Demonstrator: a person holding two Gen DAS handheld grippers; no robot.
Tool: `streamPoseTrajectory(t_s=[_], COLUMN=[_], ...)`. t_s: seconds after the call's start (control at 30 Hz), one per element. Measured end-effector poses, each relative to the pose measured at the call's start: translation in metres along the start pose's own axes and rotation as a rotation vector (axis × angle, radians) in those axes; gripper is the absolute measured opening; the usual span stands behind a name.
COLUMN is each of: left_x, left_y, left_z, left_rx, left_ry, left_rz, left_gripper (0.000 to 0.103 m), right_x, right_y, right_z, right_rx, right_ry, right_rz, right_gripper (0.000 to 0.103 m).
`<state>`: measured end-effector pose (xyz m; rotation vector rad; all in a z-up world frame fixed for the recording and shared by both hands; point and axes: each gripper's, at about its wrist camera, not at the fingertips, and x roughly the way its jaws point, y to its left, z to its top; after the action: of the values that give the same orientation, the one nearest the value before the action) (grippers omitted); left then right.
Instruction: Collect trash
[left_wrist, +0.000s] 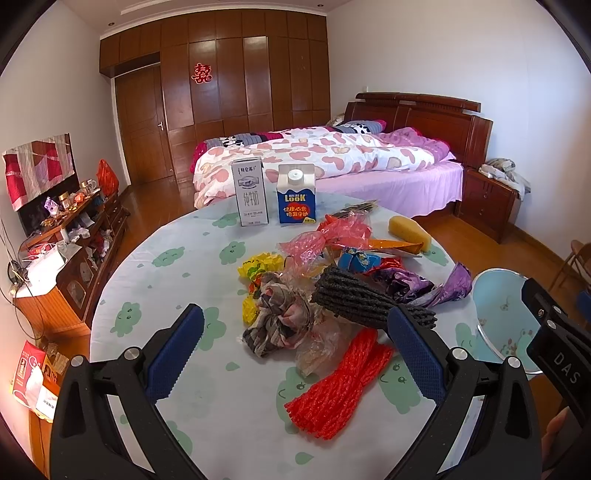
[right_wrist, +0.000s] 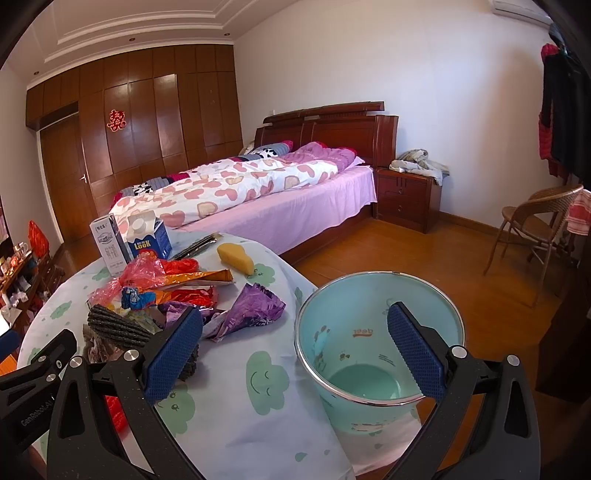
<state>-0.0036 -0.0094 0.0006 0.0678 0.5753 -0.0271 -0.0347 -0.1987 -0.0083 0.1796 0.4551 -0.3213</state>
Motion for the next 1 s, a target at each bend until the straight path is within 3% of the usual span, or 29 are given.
streamPoseTrajectory(t_s=[1.0], left_x=[-0.0068], left_y=[-0.0005], left_z=[0.0003], left_rx=[0.0], left_ry=[-0.011], left_rz=[-0.004], left_gripper=[0.097], right_x=[-0.0007], right_y=[0.0011], right_z=[0.0002], right_rx=[-0.008], right_ry=[0.011], right_rz=[0.009], right_gripper=[0.098])
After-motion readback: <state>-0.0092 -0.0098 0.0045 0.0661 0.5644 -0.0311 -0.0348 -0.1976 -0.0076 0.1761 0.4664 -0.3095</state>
